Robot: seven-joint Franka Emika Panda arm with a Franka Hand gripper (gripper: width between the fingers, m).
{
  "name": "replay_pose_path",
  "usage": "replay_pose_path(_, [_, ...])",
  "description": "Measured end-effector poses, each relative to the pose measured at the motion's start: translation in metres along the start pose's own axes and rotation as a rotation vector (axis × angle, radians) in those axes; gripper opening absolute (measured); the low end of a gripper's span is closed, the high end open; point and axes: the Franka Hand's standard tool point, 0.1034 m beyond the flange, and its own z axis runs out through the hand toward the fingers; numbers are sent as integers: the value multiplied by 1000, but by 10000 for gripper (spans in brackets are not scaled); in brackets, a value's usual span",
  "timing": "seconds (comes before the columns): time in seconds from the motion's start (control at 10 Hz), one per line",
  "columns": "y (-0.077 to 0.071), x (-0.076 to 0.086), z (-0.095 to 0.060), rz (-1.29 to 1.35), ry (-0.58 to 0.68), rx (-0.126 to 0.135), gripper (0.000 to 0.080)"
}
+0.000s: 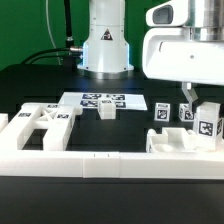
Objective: Assemble chair
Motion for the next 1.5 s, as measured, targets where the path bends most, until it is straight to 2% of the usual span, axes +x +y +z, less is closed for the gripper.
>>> replay_pose_path(0.1, [0, 0, 0, 56, -1, 2, 287])
replay_pose_path(0.3, [2, -1, 1, 298, 8, 26, 287])
replay_pose_path(0.7, [-1, -6, 1, 744, -19, 40, 287])
replay_pose_path(0.9, [-1, -6, 1, 845, -24, 43, 287])
replay_pose_path(1.1, [-1, -6, 2, 792, -23, 43, 287])
replay_pose_path(1.2, [-1, -6, 2, 726, -21, 43, 468])
replay_pose_path(1.3, [-4, -11, 2, 677, -20, 40, 586])
replay_pose_path(1.4, [-6, -14, 3, 521, -15, 41, 586])
replay_pose_path(1.5, [-7, -14, 4, 421, -14, 41, 636])
